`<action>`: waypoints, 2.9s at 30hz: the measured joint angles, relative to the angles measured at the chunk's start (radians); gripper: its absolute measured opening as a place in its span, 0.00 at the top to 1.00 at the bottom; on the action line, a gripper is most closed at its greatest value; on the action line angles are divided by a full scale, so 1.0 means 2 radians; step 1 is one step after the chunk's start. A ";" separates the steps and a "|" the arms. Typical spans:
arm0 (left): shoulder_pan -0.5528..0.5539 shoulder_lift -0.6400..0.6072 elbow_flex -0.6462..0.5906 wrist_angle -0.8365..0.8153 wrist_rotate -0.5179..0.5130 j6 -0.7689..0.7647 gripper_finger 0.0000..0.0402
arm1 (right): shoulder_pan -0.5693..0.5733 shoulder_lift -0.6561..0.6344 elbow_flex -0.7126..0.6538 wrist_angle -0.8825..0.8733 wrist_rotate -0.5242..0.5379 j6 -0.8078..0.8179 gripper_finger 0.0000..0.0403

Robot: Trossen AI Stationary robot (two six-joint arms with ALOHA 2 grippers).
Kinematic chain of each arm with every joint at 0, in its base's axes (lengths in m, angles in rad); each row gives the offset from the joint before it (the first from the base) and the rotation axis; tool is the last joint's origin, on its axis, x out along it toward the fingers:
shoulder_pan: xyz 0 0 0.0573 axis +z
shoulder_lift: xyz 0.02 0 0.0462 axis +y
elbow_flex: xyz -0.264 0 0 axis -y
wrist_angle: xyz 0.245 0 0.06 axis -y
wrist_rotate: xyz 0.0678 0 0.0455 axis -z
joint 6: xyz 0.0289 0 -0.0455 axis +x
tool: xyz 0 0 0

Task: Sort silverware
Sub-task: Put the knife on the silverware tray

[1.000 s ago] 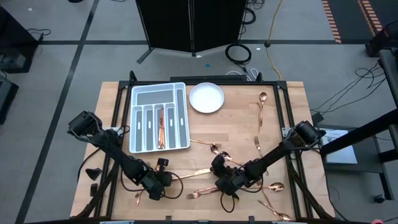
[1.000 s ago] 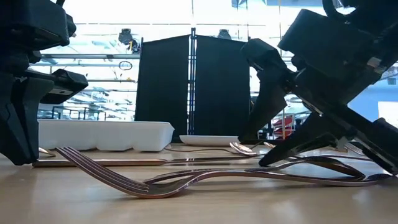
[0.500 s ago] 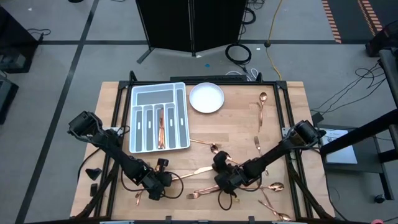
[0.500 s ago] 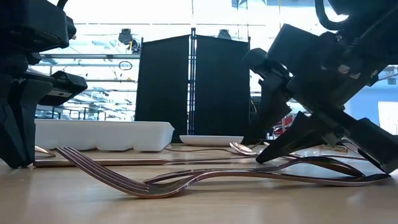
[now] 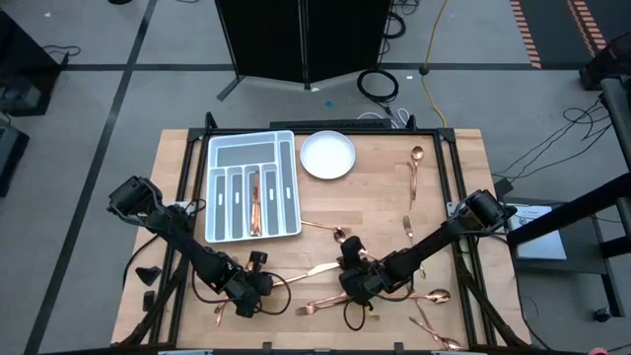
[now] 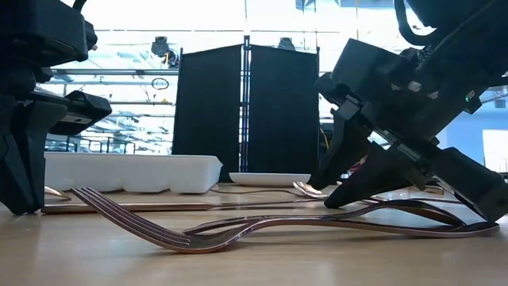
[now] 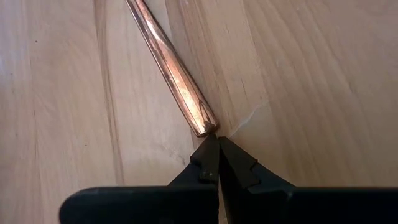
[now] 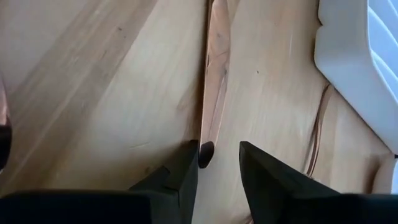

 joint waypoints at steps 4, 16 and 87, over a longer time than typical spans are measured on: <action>0.000 0.000 0.000 0.000 0.000 0.001 1.00 | -0.001 0.000 0.000 -0.002 -0.003 0.016 0.80; -0.001 0.000 0.004 0.000 -0.029 -0.001 1.00 | -0.008 -0.005 -0.001 0.006 -0.017 0.041 0.99; 0.101 0.091 0.070 0.020 -0.108 0.012 0.95 | -0.037 -0.035 0.001 -0.006 -0.067 0.106 1.00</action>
